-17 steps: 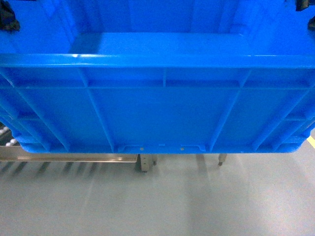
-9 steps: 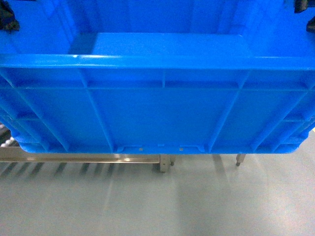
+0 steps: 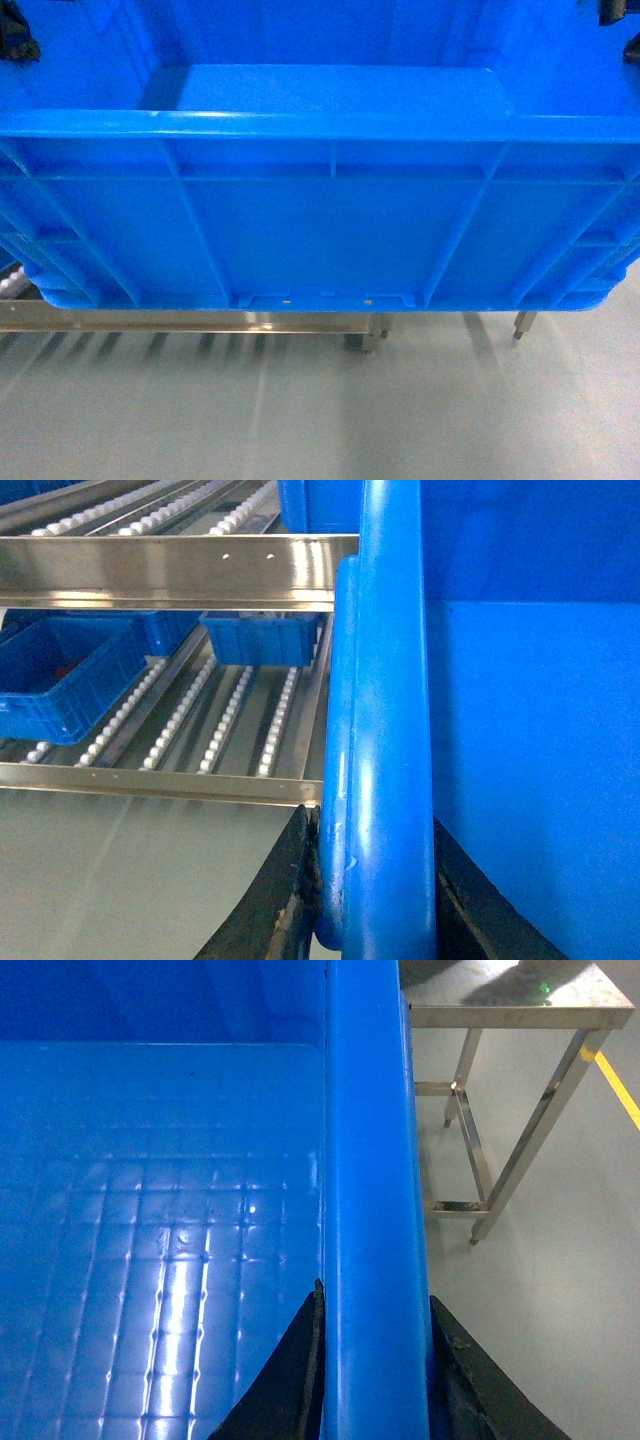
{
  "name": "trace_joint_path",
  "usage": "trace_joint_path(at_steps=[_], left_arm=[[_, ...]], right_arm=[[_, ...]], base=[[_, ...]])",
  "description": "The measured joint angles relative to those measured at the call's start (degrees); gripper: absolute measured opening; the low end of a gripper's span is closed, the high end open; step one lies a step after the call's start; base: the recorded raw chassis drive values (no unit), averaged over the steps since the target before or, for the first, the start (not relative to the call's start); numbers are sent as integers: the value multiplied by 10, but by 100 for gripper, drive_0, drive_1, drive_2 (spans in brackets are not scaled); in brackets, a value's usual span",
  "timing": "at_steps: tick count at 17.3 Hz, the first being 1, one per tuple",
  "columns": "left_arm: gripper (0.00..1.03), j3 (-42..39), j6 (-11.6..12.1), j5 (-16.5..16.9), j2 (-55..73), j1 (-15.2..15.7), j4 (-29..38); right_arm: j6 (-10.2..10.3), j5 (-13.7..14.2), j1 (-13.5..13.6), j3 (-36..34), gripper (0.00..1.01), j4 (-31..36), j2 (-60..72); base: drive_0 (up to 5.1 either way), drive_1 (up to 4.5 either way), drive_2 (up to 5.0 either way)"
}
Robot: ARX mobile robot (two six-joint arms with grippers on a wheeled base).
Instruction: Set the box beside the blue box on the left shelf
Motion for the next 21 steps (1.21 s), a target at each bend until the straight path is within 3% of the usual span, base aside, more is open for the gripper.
trace_joint_path(at_steps=[21], left_arm=[[20, 0, 0, 0, 0, 0, -2]], right_arm=[[0, 0, 0, 0, 21, -1, 0]], base=[[-496, 245, 245]])
